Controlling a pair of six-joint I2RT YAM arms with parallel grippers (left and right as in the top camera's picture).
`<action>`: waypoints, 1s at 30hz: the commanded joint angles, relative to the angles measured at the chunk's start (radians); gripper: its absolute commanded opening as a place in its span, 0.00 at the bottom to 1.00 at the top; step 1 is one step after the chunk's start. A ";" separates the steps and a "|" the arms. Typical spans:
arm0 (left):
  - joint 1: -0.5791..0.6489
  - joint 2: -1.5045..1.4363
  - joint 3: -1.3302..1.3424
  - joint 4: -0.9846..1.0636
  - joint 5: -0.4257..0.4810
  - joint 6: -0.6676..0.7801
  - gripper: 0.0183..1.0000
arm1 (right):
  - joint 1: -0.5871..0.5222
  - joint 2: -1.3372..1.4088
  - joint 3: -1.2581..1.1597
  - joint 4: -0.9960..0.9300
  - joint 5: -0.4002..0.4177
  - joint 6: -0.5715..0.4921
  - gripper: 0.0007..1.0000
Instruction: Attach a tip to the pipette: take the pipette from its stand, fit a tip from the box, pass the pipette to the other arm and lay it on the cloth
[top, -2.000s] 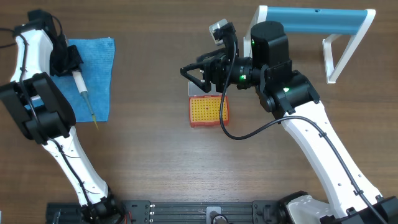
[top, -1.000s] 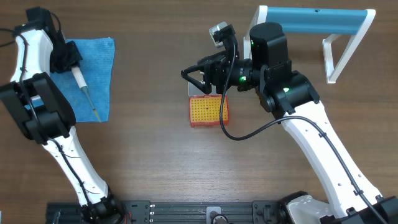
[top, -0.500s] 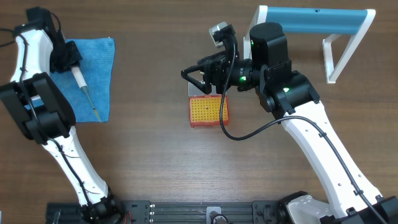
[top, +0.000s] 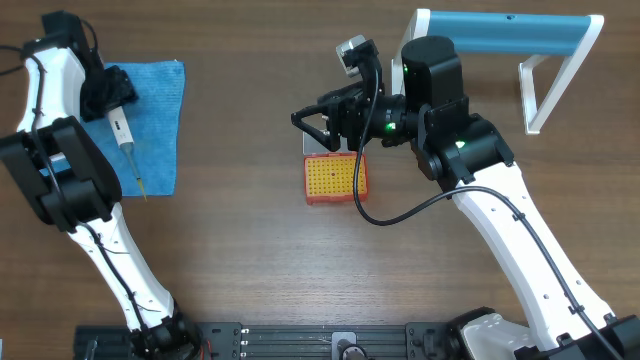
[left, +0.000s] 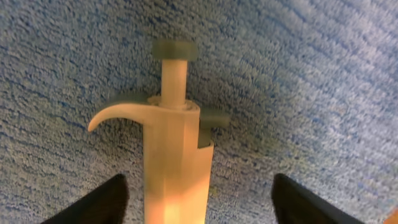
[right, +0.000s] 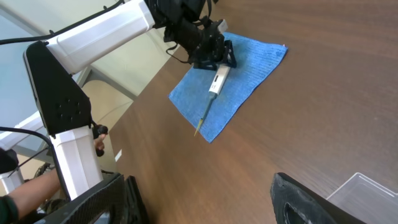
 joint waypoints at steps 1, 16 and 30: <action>-0.006 -0.002 0.024 -0.043 -0.011 -0.002 0.89 | 0.008 0.005 0.013 0.002 0.001 0.003 0.76; -0.118 -0.390 0.246 -0.387 -0.085 0.044 0.95 | 0.006 0.005 0.013 0.001 0.151 -0.049 0.76; -0.506 -1.062 0.245 -0.428 -0.103 0.032 1.00 | 0.006 0.005 0.013 -0.002 0.208 -0.049 0.76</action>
